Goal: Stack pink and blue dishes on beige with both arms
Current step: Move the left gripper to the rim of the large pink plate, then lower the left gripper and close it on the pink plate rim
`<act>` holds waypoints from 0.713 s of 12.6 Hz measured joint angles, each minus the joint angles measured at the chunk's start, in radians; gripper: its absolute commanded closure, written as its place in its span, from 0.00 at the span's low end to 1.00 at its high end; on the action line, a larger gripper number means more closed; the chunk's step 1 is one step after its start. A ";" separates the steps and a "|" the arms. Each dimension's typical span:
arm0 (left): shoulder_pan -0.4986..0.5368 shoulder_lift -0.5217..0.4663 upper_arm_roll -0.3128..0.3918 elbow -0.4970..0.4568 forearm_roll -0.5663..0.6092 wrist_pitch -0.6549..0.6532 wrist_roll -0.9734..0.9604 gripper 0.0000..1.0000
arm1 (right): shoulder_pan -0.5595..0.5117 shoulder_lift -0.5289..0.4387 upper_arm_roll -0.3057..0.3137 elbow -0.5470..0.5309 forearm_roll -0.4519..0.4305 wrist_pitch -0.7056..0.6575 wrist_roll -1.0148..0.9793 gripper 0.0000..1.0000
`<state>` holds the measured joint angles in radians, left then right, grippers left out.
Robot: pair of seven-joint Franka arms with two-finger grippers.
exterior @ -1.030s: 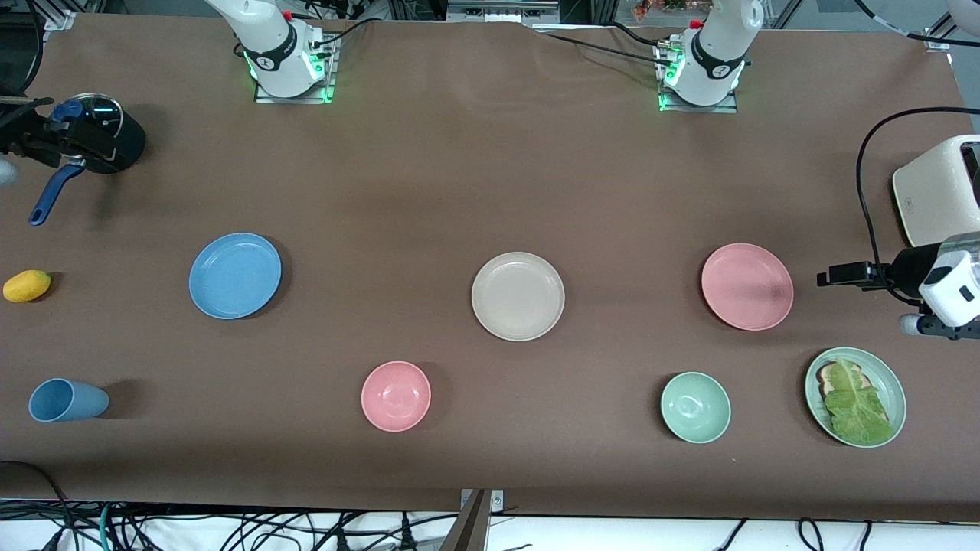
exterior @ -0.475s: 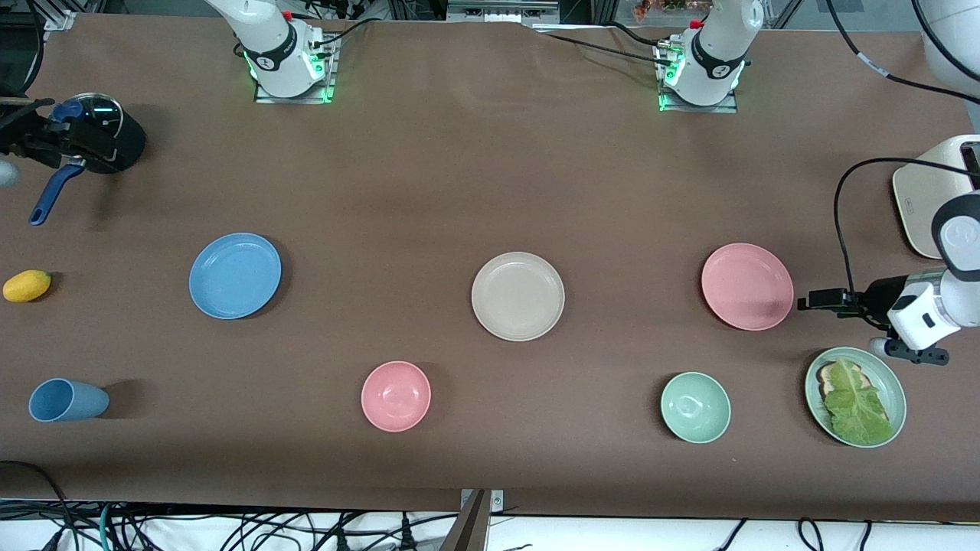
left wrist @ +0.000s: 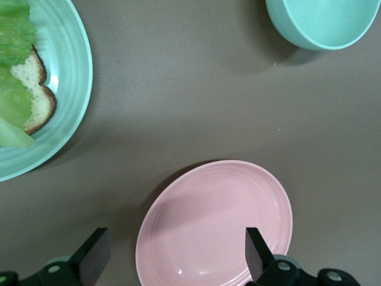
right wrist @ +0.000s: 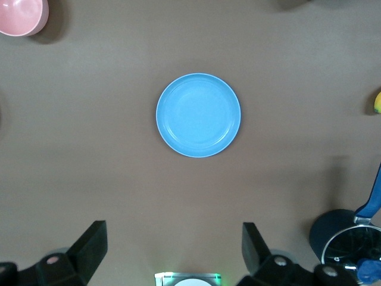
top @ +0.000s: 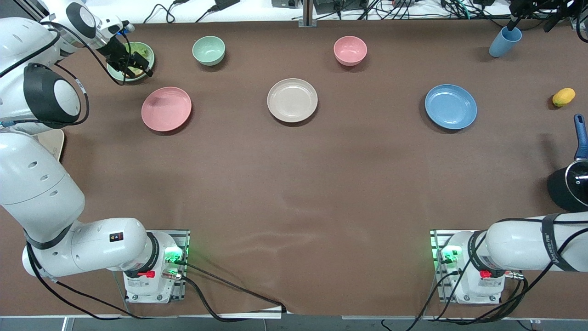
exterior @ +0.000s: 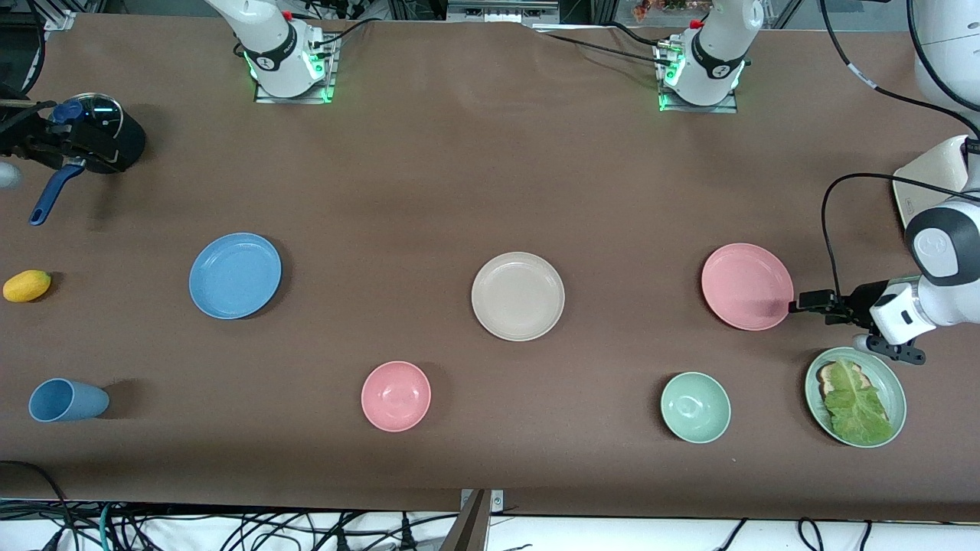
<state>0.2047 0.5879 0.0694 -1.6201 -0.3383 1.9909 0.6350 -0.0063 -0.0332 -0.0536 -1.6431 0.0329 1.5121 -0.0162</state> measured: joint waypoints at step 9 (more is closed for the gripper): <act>0.016 0.019 0.013 -0.191 -0.160 0.184 0.235 0.00 | 0.000 0.001 -0.003 0.000 0.009 0.000 0.000 0.00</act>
<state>0.2203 0.6070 0.0821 -1.8109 -0.4986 2.1746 0.8704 -0.0067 -0.0319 -0.0562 -1.6431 0.0417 1.5118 -0.0162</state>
